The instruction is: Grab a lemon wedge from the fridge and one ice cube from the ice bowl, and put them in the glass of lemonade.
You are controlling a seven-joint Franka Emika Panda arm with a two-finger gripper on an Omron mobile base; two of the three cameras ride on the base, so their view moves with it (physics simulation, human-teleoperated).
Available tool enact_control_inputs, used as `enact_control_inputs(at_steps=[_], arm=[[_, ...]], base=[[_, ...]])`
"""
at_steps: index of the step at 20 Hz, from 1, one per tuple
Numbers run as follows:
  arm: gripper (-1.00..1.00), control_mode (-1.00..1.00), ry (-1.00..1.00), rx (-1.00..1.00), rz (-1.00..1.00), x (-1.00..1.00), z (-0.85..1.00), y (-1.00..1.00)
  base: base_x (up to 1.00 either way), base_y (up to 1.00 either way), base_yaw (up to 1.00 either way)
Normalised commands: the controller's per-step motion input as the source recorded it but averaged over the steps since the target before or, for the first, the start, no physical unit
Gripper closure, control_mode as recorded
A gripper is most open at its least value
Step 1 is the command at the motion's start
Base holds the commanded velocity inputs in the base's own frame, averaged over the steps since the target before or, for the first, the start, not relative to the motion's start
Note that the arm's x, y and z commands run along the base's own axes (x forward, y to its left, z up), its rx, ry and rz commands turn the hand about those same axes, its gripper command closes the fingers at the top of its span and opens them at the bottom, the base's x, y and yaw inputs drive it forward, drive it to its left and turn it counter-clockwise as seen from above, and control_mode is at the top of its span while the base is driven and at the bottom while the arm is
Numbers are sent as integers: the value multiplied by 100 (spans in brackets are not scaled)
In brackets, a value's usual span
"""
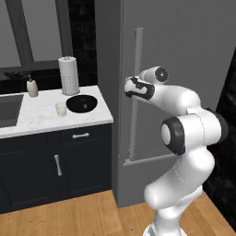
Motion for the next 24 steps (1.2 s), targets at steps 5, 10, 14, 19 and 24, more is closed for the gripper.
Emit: enact_control_inputs(at_steps=[5, 10, 14, 19, 24], arm=[[100, -100, 21, 0, -9, -97, 0, -61], [100, -100, 8, 0, -11, -100, 0, -81], [100, -100, 0, 0, -9, -100, -2, -97], [100, -100, 0, 2, -9, -100, 0, -100], [100, -100, 0, 3, -7, -100, 0, -100]], base=[[0, 0, 0], [0, 0, 0], [0, 0, 0], [0, 0, 0], [0, 0, 0]])
